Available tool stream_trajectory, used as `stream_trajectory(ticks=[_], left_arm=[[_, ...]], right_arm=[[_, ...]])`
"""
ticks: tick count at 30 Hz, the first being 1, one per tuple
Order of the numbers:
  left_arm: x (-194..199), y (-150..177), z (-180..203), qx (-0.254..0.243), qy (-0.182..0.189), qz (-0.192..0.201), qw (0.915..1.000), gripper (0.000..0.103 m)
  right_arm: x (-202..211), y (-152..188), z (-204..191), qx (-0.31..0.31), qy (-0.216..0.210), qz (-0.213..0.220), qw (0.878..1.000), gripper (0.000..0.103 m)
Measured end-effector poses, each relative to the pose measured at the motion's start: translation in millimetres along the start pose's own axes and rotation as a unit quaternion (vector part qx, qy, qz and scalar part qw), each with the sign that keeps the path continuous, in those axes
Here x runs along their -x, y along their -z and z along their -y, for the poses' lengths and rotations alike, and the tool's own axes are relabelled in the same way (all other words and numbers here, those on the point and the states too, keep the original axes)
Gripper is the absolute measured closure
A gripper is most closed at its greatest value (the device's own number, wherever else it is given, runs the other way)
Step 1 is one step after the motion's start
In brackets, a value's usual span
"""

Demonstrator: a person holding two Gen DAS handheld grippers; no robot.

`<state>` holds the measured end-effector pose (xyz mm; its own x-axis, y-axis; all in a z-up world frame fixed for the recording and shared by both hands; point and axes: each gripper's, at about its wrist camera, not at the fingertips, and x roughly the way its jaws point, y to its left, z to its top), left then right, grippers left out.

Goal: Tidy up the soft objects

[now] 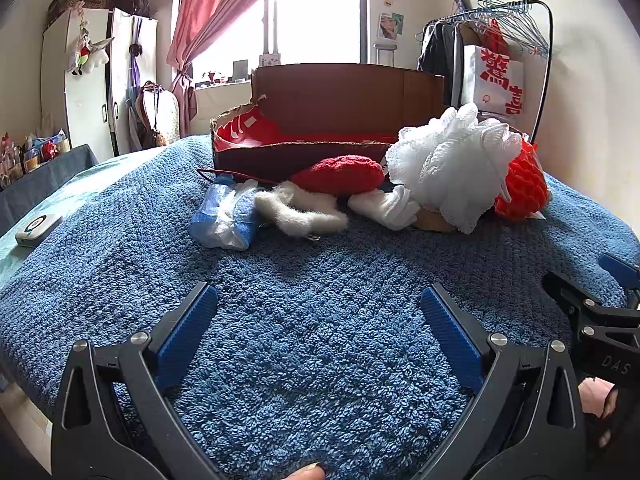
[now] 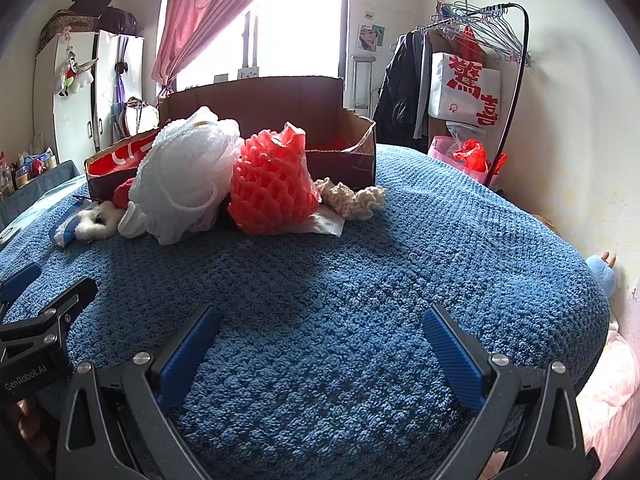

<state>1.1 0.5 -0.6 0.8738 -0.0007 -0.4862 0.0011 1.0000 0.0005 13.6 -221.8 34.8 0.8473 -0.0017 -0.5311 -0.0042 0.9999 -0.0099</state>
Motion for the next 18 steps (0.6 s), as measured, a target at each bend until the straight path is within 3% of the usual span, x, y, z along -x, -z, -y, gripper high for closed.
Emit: stream_trajectory(ticks=[18], left_arm=[[-0.2, 0.9, -2.7, 0.0, 0.001, -0.001, 1.0, 0.0]], right_arm=[[0.2, 0.6, -1.8, -0.001, -0.001, -0.001, 1.0, 0.0]])
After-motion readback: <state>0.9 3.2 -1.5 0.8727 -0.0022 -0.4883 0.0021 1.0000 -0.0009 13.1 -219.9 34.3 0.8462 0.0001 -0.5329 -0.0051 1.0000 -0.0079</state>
